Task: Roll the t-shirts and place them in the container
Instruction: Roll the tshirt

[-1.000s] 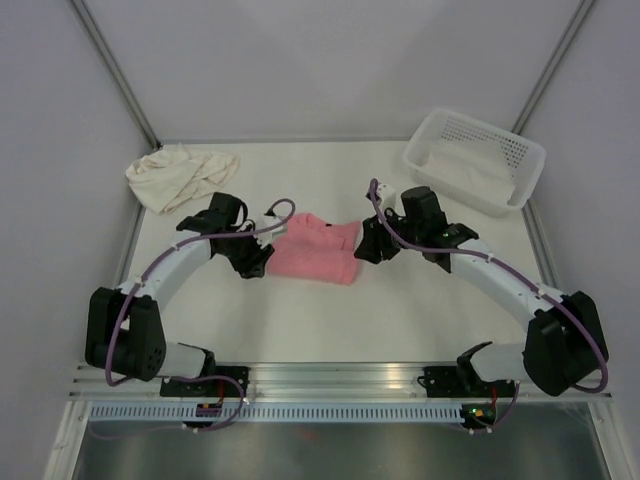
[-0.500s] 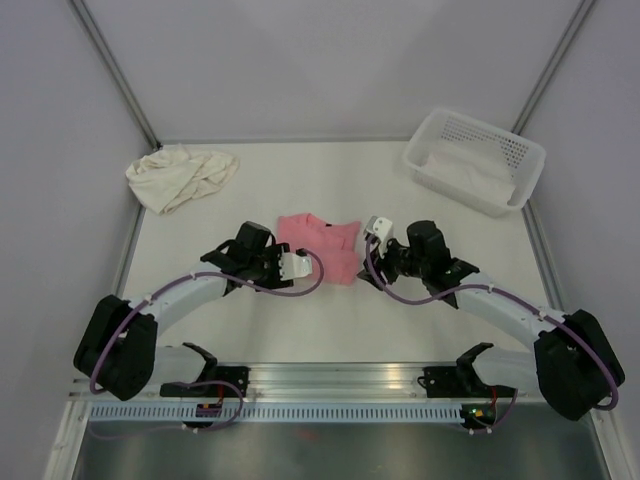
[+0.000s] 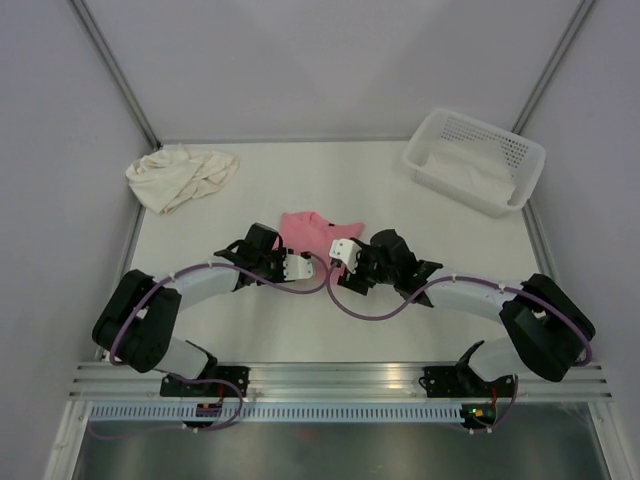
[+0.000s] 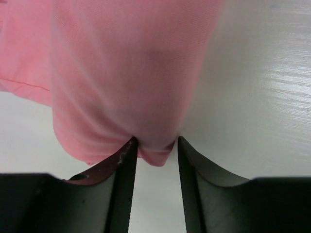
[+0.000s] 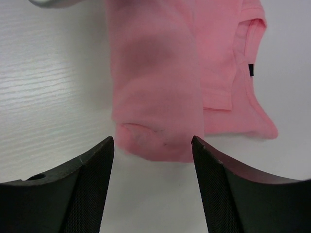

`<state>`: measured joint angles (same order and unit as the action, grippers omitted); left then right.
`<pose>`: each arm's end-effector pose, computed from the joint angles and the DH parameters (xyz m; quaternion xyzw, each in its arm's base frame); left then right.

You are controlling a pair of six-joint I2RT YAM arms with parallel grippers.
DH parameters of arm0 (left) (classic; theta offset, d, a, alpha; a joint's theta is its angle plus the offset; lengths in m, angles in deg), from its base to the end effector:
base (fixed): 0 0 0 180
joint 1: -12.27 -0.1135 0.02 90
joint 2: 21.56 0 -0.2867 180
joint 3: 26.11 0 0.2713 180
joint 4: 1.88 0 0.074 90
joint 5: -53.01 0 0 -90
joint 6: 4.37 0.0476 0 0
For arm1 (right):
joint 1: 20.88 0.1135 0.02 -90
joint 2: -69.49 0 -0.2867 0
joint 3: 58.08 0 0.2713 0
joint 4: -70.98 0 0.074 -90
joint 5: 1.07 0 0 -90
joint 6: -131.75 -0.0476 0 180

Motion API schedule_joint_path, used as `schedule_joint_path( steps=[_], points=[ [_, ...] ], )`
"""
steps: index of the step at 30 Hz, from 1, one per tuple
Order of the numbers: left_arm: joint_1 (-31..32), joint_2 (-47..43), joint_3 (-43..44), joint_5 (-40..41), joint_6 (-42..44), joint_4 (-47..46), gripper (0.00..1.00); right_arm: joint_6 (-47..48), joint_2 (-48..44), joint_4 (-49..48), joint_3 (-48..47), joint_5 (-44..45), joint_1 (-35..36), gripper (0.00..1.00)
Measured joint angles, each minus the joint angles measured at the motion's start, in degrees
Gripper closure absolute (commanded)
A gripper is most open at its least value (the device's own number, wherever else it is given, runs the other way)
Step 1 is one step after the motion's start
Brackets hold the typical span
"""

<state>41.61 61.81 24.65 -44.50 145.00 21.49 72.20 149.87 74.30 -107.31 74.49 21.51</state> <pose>0.2439 -0.1442 0.1516 0.6808 0.6689 0.0151 0.2982 0.2160 0.2132 0.1879 -0.5683 0.6716 0.1587 0.4481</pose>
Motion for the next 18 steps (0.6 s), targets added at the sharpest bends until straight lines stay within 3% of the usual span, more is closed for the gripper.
schedule_joint_path(
  steps=[6, 10, 12, 14, 17, 18],
  points=[
    [0.0, 0.7, 0.0, 0.0, -0.1, -0.1, 0.78, 2.8, 7.2, -0.5, -1.7, -0.6, 0.2, 0.27],
    [-0.1, 1.9, 1.0, 0.0, -0.2, 0.3, 0.97, 3.0, 10.0, -0.5, -3.4, 0.1, 0.2, 0.29],
    [-0.6, 2.7, 2.0, -0.1, -0.3, 0.9, 0.98, 3.3, 12.0, 0.3, -5.7, 0.4, 0.2, 0.54],
    [-1.3, 3.2, 3.0, -0.4, -0.3, 2.0, 0.98, 3.8, 13.4, 1.0, -7.6, 0.8, 0.1, 0.87],
    [-2.0, 3.3, 4.3, -1.0, -0.3, 4.6, 0.98, 4.3, 13.6, 1.9, -8.4, 1.4, 0.1, 1.00],
    [-2.1, 3.3, 4.7, -1.3, -0.3, 5.4, 0.98, 4.6, 13.5, 2.3, -8.4, 1.4, 0.1, 1.00]
  ],
)
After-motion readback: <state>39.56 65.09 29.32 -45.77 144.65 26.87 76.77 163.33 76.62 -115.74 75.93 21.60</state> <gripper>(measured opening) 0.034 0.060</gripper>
